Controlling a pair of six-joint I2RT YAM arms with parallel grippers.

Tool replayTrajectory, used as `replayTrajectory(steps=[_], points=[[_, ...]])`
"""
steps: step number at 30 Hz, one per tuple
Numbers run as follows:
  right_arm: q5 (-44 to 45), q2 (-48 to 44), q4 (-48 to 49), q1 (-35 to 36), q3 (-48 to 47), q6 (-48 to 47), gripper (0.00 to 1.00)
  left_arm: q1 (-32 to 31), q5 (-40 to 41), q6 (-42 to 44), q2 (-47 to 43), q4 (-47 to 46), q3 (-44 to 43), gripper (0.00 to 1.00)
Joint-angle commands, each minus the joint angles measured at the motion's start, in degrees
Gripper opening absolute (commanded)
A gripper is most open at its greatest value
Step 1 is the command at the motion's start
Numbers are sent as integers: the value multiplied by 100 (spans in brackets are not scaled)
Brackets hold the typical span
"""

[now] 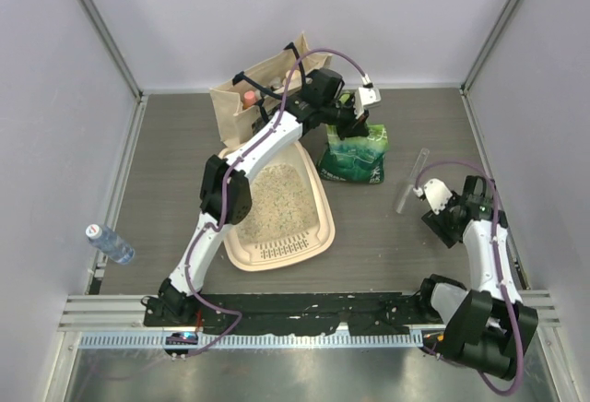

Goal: Fill the litter box with clean litter
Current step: Pick up the clamp at the center of the board.

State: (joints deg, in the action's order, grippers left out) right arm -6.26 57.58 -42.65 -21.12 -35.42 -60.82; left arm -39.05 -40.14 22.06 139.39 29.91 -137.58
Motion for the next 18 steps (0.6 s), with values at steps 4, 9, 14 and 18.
replayTrajectory(steps=[4, 9, 14, 18], points=[[371, -230, 758, 346, 510, 228, 59, 20, 428, 298, -395, 445, 100, 0], [573, -89, 1171, 381, 650, 281, 53, 20, 490, 307, -360, 480, 73, 0], [574, 34, 1434, 381, 694, 325, 48, 20, 507, 255, -369, 542, 82, 0], [547, 288, 1602, 399, 694, 325, 43, 20, 533, 272, -378, 586, 73, 0]])
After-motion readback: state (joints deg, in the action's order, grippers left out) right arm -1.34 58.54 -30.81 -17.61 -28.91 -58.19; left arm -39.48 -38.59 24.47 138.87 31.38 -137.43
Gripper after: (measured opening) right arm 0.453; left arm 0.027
